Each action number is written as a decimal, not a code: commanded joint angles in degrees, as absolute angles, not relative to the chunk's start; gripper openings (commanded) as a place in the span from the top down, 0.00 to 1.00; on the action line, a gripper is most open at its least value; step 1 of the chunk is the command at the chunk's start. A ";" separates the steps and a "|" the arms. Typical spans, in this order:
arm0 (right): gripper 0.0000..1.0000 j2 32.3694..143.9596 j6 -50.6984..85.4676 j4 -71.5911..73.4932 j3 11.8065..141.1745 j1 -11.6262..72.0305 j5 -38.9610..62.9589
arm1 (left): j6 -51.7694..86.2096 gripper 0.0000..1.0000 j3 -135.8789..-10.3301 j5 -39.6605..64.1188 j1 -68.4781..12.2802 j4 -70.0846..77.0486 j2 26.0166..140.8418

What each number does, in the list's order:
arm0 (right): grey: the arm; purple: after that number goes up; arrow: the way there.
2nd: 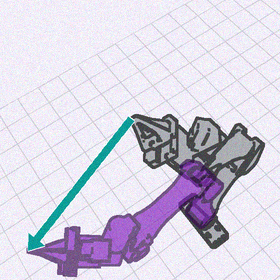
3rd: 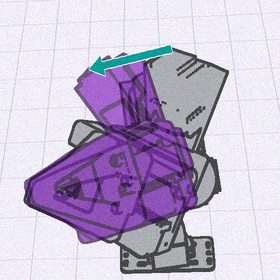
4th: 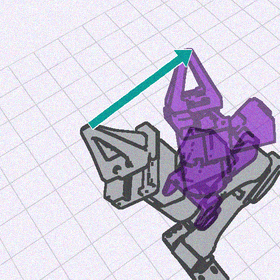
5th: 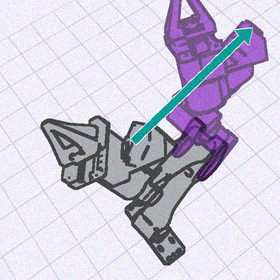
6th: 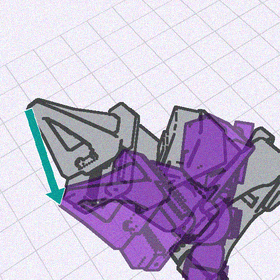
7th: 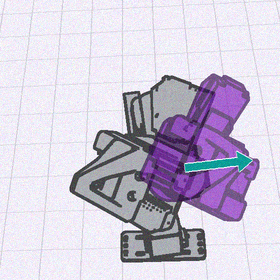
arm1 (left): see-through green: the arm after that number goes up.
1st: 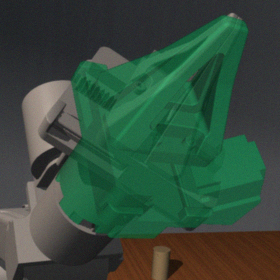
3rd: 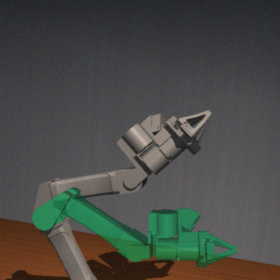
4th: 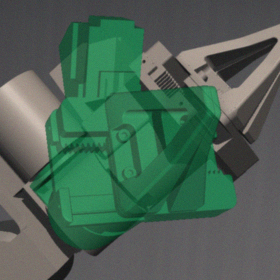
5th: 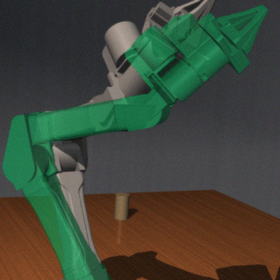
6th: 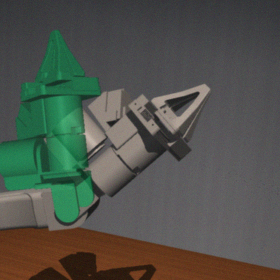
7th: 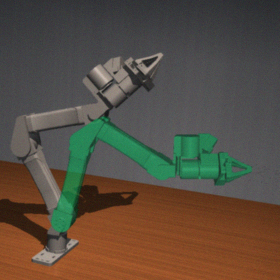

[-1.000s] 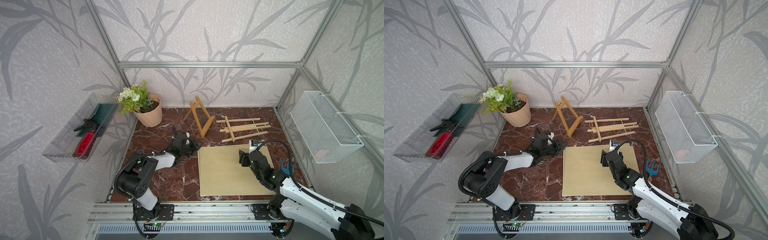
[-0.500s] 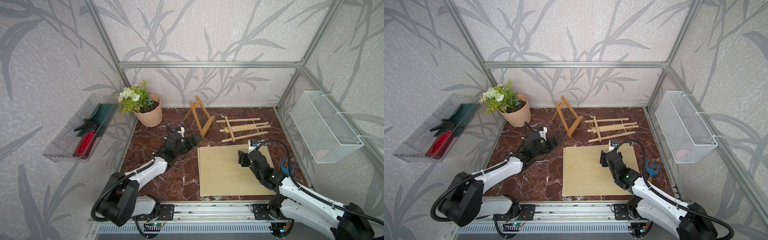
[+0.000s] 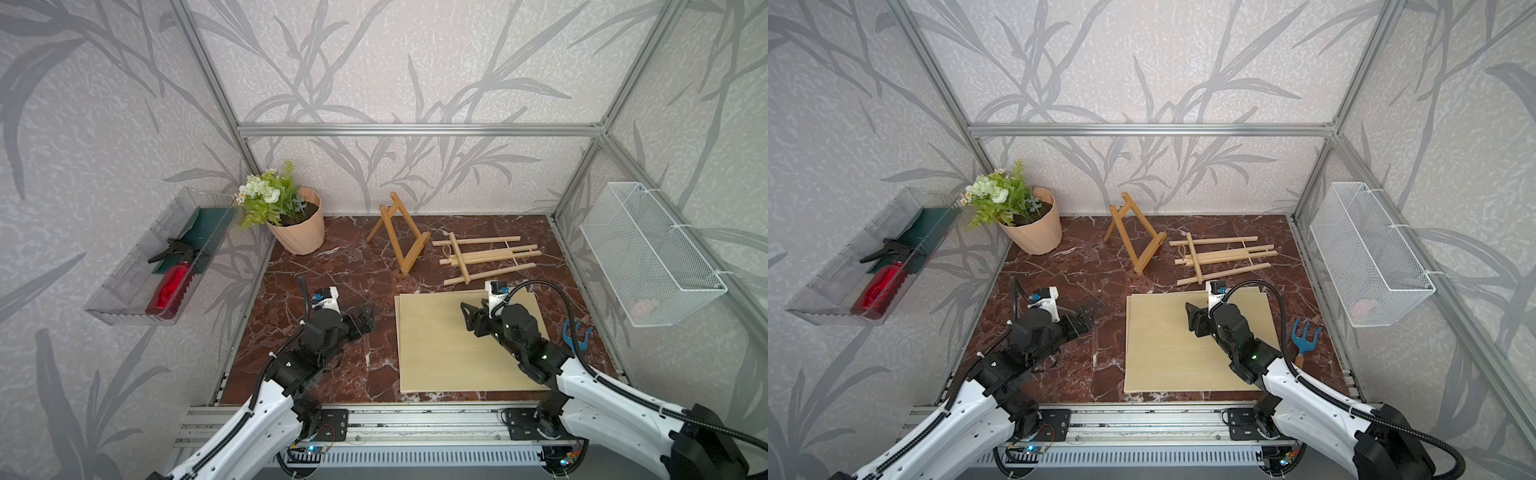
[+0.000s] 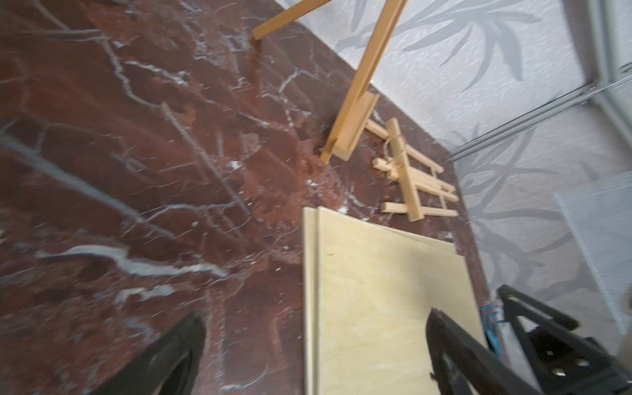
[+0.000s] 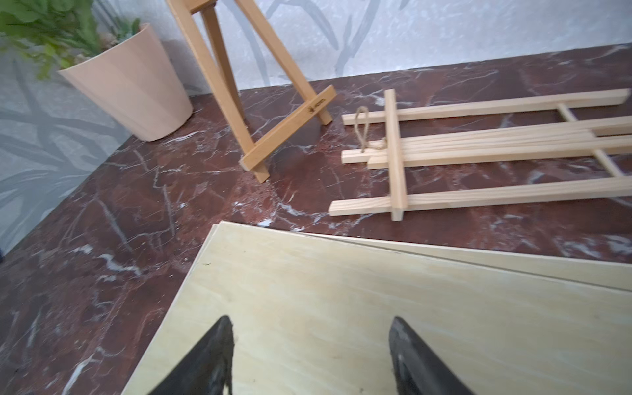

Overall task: Disassemble the easel
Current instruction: Pick up the easel at the center of the board.

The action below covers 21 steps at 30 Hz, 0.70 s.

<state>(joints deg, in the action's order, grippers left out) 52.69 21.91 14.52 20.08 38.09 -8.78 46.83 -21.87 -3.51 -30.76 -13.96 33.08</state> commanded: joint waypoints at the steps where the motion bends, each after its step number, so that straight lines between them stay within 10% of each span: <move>1: 0.29 56.48 19.19 20.55 21.44 37.88 1.65 | 43.94 0.01 -20.34 -7.70 -30.81 -17.17 29.46; 21: 0.32 104.42 9.80 18.45 68.80 42.28 1.70 | 49.86 0.01 -14.66 -2.01 -30.75 -15.67 22.27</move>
<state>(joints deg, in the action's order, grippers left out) 100.86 14.02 17.47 63.70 42.44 1.65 48.66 -14.74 -2.39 -30.74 -15.64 23.49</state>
